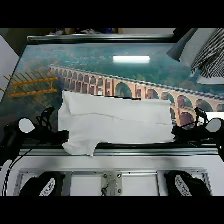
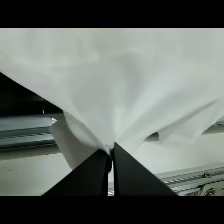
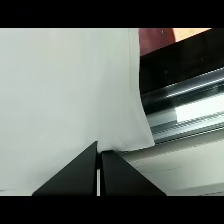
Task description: Fold the clothes and pants, and hang the long-sleeved shirts on hangers.
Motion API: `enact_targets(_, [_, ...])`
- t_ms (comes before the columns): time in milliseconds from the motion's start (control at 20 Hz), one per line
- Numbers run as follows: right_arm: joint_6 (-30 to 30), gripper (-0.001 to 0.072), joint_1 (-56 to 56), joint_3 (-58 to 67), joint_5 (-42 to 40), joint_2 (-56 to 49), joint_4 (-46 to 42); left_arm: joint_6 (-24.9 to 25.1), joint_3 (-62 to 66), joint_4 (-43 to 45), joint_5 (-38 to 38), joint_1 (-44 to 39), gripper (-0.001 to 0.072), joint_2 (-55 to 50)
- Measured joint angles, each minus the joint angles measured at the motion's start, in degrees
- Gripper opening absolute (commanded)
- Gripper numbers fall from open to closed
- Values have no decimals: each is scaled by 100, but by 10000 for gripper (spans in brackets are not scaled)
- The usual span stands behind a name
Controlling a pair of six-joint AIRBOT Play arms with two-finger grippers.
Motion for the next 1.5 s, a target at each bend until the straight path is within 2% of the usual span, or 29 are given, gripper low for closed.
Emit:
enact_targets(250, [-33, 6, 2, 684, 249, -625, -109, 201, 916, 9, -98, 2, 8, -597])
enact_targets(700, [-44, 6, 81, 2516, 273, -2459, -109, 437, 3128, -7, 219, 2, 8, -2688])
enact_targets(1050, [205, 7, 376, 3442, -341, -3576, -96, 459, 4693, 0, 197, 2, 9, -4240])
enact_targets(1150, [291, 40, 422, 3512, -621, -3757, -13, 461, 5031, 9, 190, 2, 10, -4605])
enact_targets(1200, [313, 211, 435, 3534, -776, -3827, 55, 459, 5191, 11, 188, 0, 94, -4776])
enact_targets(1250, [330, 492, 442, 3550, -955, -3880, 125, 455, 5333, 26, 188, 0, 462, -4916])
enact_targets(1300, [337, 615, 446, 3558, -1163, -3921, 289, 433, 5484, 35, 190, 0, 647, -5051])
enact_targets(1350, [330, 609, 452, 3571, -1384, -3945, 483, 385, 5643, 22, 195, 4, 608, -5163])
enact_targets(1500, [-52, 609, 420, 3620, -2022, -3936, 1274, 341, 6203, -197, 216, 13, 607, -5364])
